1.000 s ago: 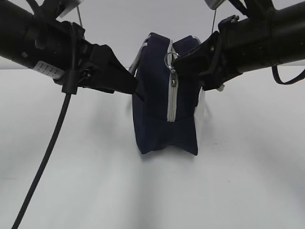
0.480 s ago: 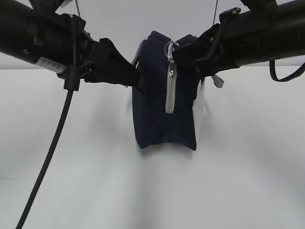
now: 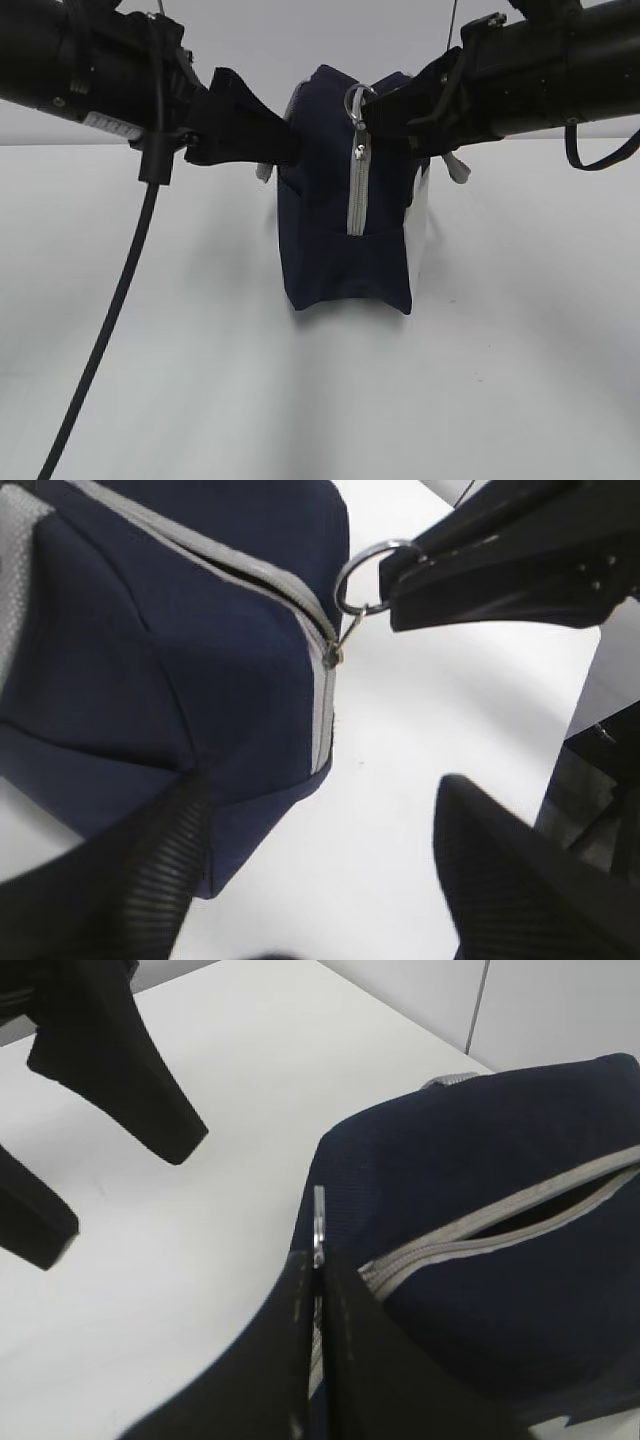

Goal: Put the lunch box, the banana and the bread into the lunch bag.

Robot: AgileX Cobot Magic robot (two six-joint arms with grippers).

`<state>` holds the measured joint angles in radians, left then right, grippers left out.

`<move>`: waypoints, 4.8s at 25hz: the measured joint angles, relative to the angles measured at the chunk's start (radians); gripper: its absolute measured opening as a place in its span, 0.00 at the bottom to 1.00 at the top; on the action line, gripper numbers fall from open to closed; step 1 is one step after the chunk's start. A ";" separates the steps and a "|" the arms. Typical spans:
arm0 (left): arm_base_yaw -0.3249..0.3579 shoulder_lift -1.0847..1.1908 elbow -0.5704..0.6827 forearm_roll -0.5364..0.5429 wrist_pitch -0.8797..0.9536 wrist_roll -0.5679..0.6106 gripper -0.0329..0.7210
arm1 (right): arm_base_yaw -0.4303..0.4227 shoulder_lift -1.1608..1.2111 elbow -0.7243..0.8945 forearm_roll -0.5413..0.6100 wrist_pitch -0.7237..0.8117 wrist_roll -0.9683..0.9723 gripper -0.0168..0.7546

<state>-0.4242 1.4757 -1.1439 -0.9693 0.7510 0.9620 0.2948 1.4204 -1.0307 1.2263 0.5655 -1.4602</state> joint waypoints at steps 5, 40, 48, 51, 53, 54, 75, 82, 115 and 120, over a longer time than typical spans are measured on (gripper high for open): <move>0.000 0.021 0.000 -0.033 -0.083 0.015 0.76 | 0.000 0.000 0.000 0.000 -0.002 0.000 0.02; 0.000 0.233 0.000 -0.398 -0.145 0.279 0.24 | 0.000 0.000 0.000 0.001 -0.002 0.002 0.02; -0.001 0.237 0.000 -0.393 -0.082 0.283 0.05 | 0.000 0.002 0.000 0.001 0.005 0.050 0.02; -0.001 0.237 0.000 -0.369 -0.060 0.283 0.05 | 0.000 0.002 0.000 0.001 0.005 0.062 0.02; -0.001 0.237 0.000 -0.361 -0.054 0.283 0.05 | 0.000 0.002 0.000 0.001 0.005 0.068 0.02; 0.000 0.237 0.000 -0.358 -0.052 0.283 0.05 | 0.000 0.002 0.000 0.001 0.005 0.068 0.02; 0.000 0.237 0.000 -0.306 -0.027 0.283 0.05 | 0.000 0.071 -0.064 0.028 -0.094 0.069 0.02; 0.000 0.237 0.000 -0.296 -0.021 0.283 0.05 | -0.026 0.171 -0.186 -0.083 0.072 0.069 0.02; 0.000 0.237 0.000 -0.263 -0.011 0.283 0.05 | -0.215 0.352 -0.405 -0.020 0.380 -0.056 0.02; 0.000 0.237 0.000 -0.260 -0.001 0.283 0.05 | -0.222 0.362 -0.409 -0.020 0.355 -0.054 0.02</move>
<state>-0.4243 1.7122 -1.1438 -1.2293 0.7502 1.2446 0.0724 1.7824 -1.4401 1.2065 0.9203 -1.5141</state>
